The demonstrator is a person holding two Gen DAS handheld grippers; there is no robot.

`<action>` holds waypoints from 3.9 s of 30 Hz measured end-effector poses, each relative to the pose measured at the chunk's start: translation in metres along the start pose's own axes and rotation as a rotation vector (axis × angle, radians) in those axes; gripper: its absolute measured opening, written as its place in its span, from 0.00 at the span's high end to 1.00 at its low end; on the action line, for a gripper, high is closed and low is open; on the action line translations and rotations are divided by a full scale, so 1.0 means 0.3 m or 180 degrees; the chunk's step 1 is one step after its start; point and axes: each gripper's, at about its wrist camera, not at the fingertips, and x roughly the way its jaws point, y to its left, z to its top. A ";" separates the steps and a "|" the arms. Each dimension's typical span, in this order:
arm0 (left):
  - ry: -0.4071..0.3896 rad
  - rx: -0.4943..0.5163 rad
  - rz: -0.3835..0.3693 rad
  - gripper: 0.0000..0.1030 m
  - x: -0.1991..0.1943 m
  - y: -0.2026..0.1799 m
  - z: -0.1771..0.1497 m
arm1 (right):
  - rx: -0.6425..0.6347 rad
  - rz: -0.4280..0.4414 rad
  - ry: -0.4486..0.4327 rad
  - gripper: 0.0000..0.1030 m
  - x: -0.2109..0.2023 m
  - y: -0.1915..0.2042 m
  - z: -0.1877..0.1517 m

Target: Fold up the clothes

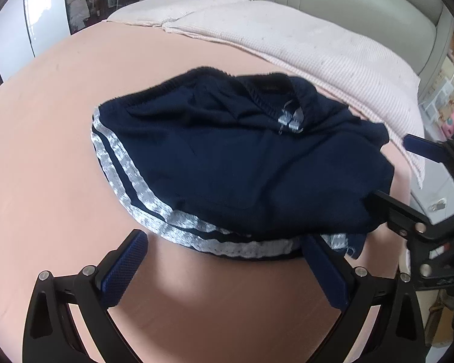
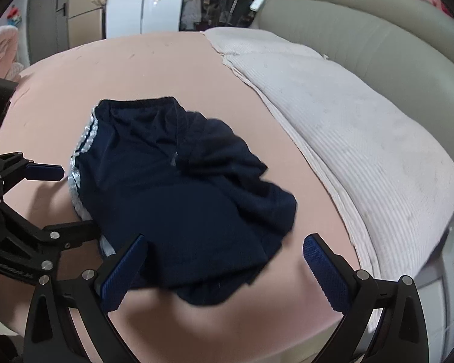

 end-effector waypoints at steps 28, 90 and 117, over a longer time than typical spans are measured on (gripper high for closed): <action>-0.0083 -0.0564 0.0212 0.00 0.083 0.373 0.125 | -0.0967 -0.0266 -0.0378 0.03 0.145 0.134 0.146; -0.0259 -0.0400 0.0335 0.19 0.085 0.334 0.120 | -0.1614 -0.1236 -0.0771 0.43 0.235 0.286 0.039; -0.0471 0.0022 0.0548 0.88 0.049 0.259 0.091 | -0.1687 -0.0973 -0.0589 0.85 0.242 0.318 0.015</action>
